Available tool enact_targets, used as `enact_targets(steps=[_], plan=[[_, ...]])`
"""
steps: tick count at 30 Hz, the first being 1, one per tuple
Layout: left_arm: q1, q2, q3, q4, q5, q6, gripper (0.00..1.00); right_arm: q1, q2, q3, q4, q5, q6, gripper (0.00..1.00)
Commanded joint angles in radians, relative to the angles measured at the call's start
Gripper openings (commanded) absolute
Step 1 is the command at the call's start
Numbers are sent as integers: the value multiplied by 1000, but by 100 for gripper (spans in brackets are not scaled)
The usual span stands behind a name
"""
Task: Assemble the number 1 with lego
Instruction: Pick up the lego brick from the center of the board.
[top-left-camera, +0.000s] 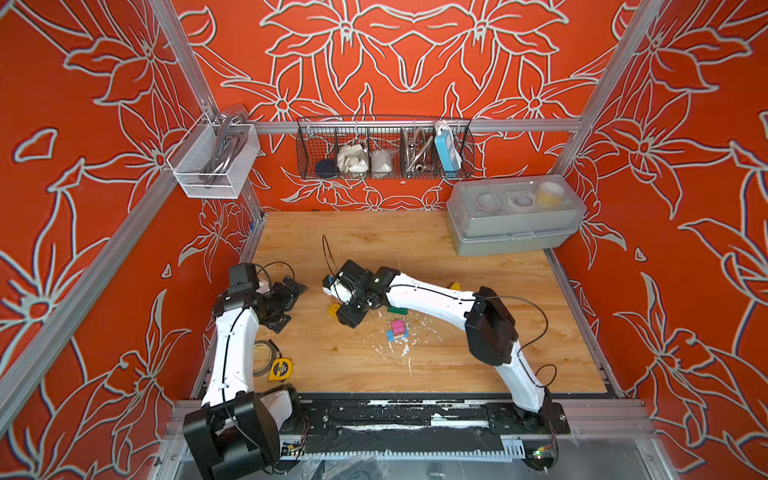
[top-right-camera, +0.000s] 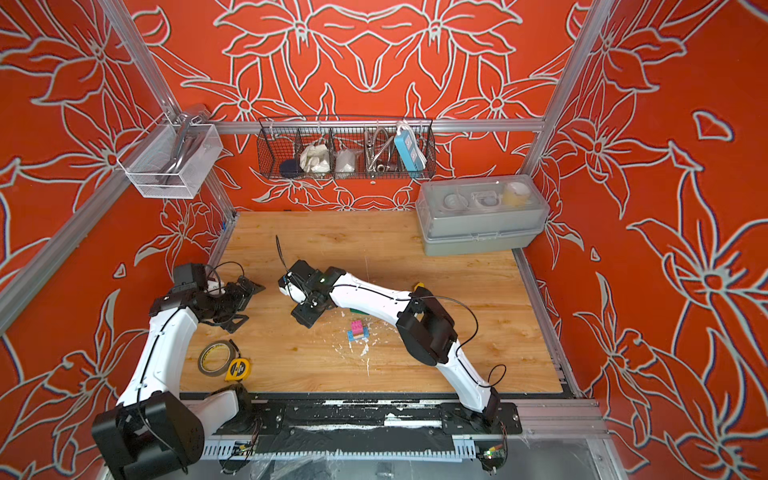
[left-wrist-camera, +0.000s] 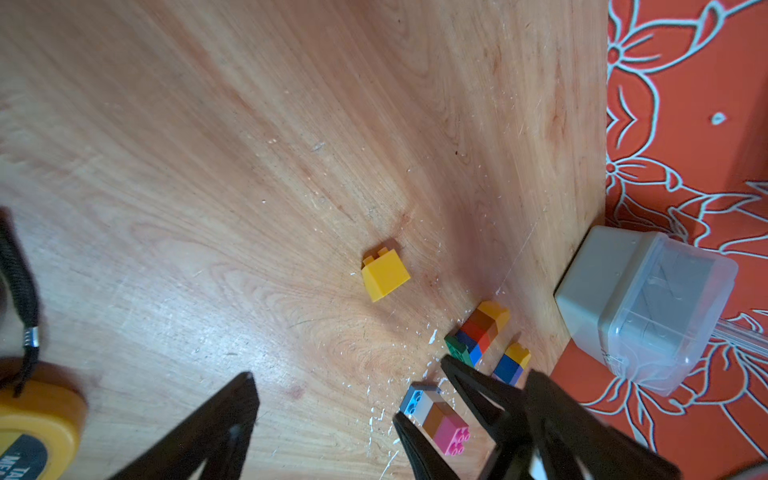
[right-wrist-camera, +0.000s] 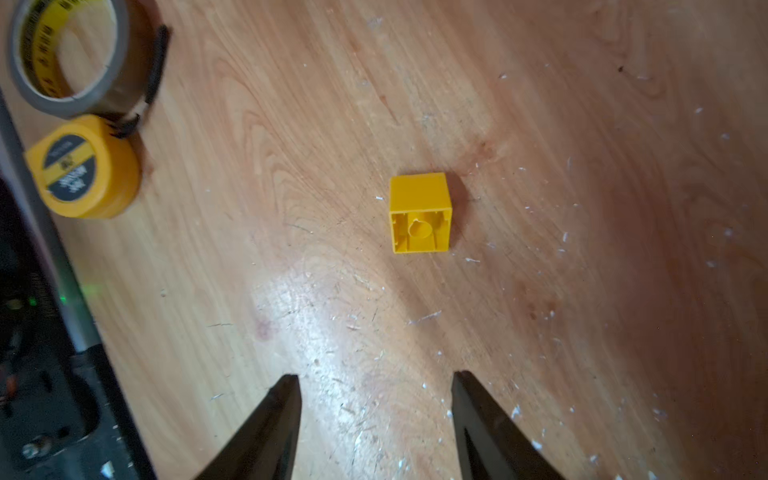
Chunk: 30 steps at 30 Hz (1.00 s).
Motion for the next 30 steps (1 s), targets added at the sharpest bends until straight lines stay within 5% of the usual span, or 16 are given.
enact_targets(steps=[1,16,30], plan=[[28,-42,-45,-1,39,16,100,-1,45,94,-5,46,-53,66],[52,-40,-112,79,130,-3,100,-14,266,350,-110,71,-103,67],[55,-47,-123,80,139,6,100,-22,309,359,-69,55,-65,65]])
